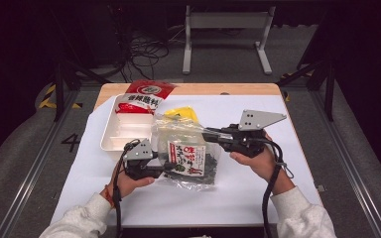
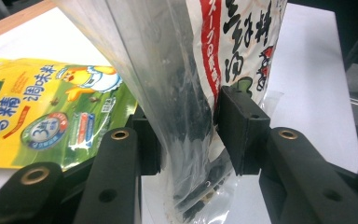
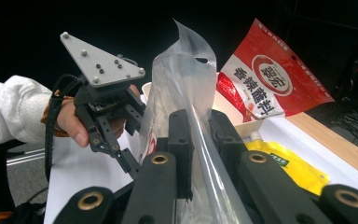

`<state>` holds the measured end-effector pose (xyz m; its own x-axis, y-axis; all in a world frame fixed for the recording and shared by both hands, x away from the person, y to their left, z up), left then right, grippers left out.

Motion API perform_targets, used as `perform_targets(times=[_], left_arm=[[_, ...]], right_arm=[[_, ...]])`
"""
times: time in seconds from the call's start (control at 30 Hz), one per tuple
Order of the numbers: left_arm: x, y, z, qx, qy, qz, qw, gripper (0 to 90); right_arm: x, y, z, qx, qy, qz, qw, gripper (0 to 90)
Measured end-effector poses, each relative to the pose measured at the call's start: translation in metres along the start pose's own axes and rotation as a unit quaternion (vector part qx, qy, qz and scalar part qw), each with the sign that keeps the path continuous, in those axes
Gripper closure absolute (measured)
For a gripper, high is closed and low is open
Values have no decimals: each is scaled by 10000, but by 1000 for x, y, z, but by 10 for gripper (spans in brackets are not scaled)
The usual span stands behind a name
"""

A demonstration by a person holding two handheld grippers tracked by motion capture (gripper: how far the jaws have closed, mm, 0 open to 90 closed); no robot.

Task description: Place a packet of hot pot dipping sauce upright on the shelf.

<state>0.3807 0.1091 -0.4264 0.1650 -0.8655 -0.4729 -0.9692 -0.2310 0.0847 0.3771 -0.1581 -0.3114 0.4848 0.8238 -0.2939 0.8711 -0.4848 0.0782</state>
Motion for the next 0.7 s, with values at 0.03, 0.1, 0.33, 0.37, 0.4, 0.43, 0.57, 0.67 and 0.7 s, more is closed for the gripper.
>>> perform_targets(times=[0.03,0.1,0.33,0.37,0.4,0.43,0.57,0.67,0.7], left_arm=[[1,-1,0,-25,-5,16,10000,609],[4,-3,1,-75,-17,39,10000,561],[6,-4,-3,-48,203,-16,9998,346],[8,-5,-3,-82,195,-3,9998,298],[9,-5,-3,-79,185,33,9998,280],[11,-4,-4,-29,149,47,9999,286],[16,0,-7,57,90,156,9998,379],[14,-1,-7,69,82,204,9997,510],[14,-1,-7,69,82,204,9997,551]], right_arm=[[0,0,0,-14,26,-40,10000,817],[0,-2,0,-48,22,-128,9999,825],[1,-9,1,-152,33,-412,9990,833],[1,-9,2,-129,39,-450,9989,834],[2,-8,2,-121,35,-451,9989,833],[2,-8,3,-131,22,-444,9989,833],[3,-9,2,-175,12,-373,9992,832],[3,-7,4,-153,-18,-216,9996,821],[3,-7,4,-153,-18,-216,9996,821]])
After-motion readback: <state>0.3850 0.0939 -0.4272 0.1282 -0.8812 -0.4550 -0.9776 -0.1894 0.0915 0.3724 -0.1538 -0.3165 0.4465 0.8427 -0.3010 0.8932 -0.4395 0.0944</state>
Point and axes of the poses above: each handheld gripper's, and its own axes: x roughly forward along the jaws, z roughly out of its underside, y roughly to its right, the point moved 3 cm from there along x, roughly forward along the jaws, and after that the axes turned 7 degrees about z, right-handed, at the moved point
